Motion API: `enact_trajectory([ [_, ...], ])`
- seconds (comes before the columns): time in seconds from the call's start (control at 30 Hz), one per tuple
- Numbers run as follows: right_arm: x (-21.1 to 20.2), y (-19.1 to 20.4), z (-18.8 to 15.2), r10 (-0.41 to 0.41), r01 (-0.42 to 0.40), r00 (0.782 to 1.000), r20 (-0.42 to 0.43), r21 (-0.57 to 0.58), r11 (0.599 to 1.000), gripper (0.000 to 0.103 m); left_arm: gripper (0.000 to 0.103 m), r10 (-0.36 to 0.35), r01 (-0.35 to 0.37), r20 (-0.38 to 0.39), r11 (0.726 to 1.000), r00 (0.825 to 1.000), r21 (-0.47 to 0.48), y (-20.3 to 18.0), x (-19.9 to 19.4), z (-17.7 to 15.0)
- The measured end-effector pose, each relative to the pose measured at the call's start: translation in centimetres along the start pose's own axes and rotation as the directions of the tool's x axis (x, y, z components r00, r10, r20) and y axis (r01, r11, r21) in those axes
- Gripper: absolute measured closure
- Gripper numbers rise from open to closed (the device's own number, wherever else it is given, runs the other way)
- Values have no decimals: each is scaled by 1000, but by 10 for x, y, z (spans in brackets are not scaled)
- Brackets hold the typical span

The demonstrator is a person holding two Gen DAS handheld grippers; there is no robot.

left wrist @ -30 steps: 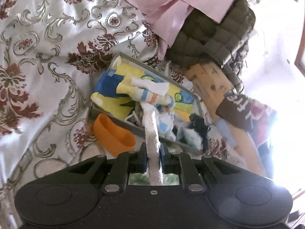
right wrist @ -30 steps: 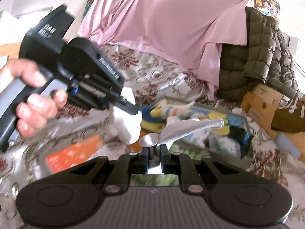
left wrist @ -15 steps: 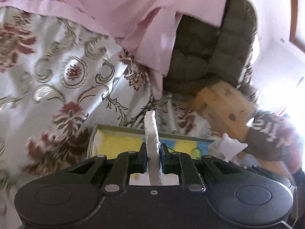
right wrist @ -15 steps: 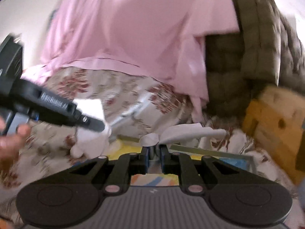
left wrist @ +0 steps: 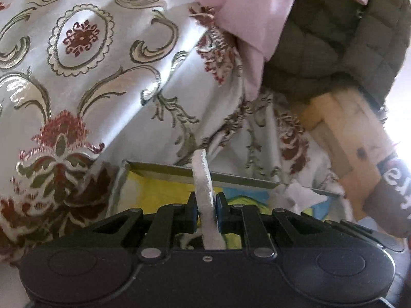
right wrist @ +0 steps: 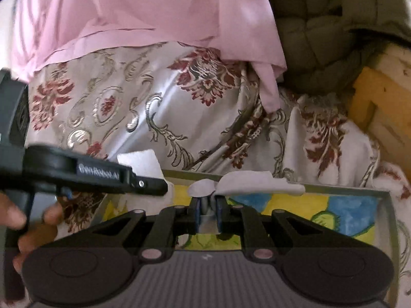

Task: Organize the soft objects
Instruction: 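Carry the strip and grey cloth into the cartoon tray and open both grippers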

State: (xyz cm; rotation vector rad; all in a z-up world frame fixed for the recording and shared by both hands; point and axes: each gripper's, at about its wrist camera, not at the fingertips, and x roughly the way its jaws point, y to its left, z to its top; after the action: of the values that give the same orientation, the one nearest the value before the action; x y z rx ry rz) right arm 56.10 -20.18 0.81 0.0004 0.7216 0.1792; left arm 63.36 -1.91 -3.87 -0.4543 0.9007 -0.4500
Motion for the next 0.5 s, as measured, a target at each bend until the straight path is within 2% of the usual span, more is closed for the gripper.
enact_trajectory([
  [0.1, 14, 2, 2, -8, 9, 1000, -18, 71, 997, 88, 86, 12, -11, 14, 998, 1000, -60, 13, 5, 1],
  [0.2, 19, 7, 2, -35, 37, 999, -27, 81, 996, 85, 83, 18, -14, 37, 994, 999, -113, 18, 6, -4],
  [0.3, 20, 8, 1, -48, 51, 998, -32, 104, 993, 75, 82, 28, -23, 45, 994, 999, -111, 18, 7, -9],
  [0.47, 18, 5, -2, -36, 39, 999, -15, 178, 983, 52, 67, 38, -18, 93, 977, 995, -215, 33, 1, -16],
  [0.5, 18, 6, -3, -40, 40, 999, -2, 187, 981, 50, 63, 48, -23, 104, 973, 993, -229, 34, 1, -16],
])
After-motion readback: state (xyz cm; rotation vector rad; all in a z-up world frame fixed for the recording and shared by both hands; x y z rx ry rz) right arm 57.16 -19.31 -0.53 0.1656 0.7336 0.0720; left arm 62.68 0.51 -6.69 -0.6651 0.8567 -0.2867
